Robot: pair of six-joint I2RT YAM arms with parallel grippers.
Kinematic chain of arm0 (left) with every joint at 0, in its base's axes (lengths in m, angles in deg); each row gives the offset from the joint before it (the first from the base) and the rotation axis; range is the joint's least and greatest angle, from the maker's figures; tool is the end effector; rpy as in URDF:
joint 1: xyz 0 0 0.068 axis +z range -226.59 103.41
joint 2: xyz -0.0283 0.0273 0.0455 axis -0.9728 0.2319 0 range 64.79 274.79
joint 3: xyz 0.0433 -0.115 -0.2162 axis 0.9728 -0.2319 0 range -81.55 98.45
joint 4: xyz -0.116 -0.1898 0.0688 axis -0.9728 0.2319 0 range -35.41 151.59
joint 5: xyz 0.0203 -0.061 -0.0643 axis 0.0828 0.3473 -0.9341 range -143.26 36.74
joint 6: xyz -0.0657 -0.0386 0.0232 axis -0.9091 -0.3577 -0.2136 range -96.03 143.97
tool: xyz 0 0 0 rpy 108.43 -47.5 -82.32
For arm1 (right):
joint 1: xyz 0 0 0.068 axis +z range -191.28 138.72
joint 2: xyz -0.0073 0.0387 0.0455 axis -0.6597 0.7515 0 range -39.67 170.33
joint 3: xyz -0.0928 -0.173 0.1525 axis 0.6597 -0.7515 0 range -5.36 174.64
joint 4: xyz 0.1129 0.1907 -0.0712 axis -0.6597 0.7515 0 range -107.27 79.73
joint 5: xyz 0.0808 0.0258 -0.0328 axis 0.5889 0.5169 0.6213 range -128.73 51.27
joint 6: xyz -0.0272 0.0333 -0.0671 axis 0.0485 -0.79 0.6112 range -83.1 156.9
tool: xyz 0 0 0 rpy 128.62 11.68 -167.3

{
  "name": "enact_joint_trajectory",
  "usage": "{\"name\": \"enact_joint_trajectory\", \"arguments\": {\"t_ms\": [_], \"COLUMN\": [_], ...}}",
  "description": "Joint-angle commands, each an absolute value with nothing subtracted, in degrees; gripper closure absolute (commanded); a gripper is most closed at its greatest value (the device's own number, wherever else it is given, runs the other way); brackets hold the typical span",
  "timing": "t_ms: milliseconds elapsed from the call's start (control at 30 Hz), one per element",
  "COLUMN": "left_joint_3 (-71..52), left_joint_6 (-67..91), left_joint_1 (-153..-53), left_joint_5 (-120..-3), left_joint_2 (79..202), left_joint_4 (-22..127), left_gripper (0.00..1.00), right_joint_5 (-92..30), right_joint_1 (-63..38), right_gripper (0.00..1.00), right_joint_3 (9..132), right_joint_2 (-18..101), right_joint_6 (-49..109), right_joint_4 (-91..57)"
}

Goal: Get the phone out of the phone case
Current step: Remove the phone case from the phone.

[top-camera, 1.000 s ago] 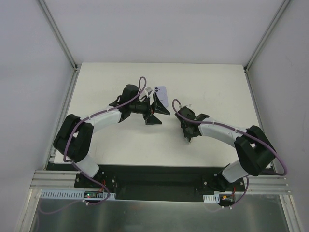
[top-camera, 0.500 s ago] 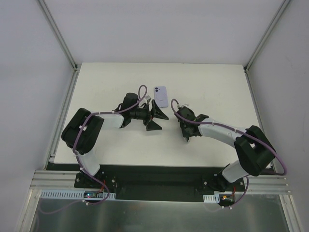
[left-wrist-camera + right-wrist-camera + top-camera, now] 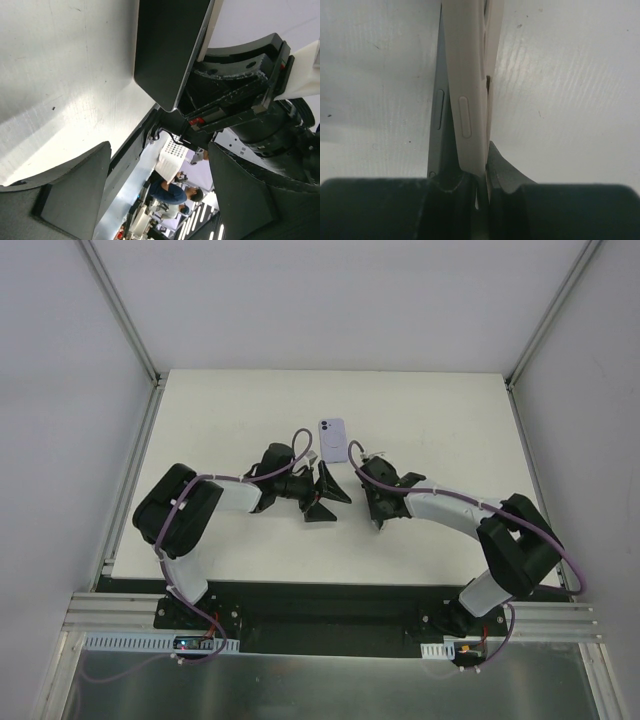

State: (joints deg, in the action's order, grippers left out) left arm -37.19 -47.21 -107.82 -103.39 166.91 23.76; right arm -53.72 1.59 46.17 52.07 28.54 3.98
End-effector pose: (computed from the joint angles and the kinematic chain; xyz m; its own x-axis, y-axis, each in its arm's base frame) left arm 0.2638 -0.2215 0.1446 -0.9934 -0.1073 0.0416 -0.0708 0.2847 -0.9560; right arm 0.2294 0.1888 0.1365 -0.7195 -0.4761 -0.5056 -0.4669 0.8706 -0.1553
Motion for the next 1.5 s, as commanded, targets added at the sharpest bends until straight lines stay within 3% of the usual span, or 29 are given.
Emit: {"name": "enact_joint_trajectory", "arguments": {"t_ms": [0, 333, 733, 900, 1167, 1467], "left_joint_3": [-36.2, -34.6, -30.7, -32.4, -33.1, -33.6], "left_joint_6": [-44.7, -42.7, -30.4, -29.6, -26.3, -26.3], "left_joint_1": [-108.2, -109.6, -110.2, -110.0, -108.3, -108.1], "left_joint_5": [-100.6, -98.7, -91.9, -91.2, -89.3, -89.5], "left_joint_2": [166.4, 165.8, 162.4, 160.2, 154.6, 148.6], "left_joint_4": [22.8, 25.8, 42.3, 42.8, 47.6, 47.9], "left_gripper": [0.24, 0.24, 0.26, 0.24, 0.2, 0.19], "right_joint_5": [-11.9, -6.3, -6.6, -7.9, -30.0, -31.4], "right_joint_1": [7.4, 7.4, 7.3, 6.7, 3.5, -12.7], "right_gripper": [0.99, 0.99, 0.99, 0.99, 0.99, 0.99], "right_joint_3": [41.3, 42.8, 43.3, 42.2, 42.1, 39.0], "right_joint_2": [61.2, 59.6, 59.4, 57.6, 48.8, 41.2], "right_joint_6": [13.3, 13.4, 13.1, 12.6, 17.3, 23.9], "right_joint_4": [-25.1, -23.0, -22.1, -21.8, -2.0, 3.3]}}
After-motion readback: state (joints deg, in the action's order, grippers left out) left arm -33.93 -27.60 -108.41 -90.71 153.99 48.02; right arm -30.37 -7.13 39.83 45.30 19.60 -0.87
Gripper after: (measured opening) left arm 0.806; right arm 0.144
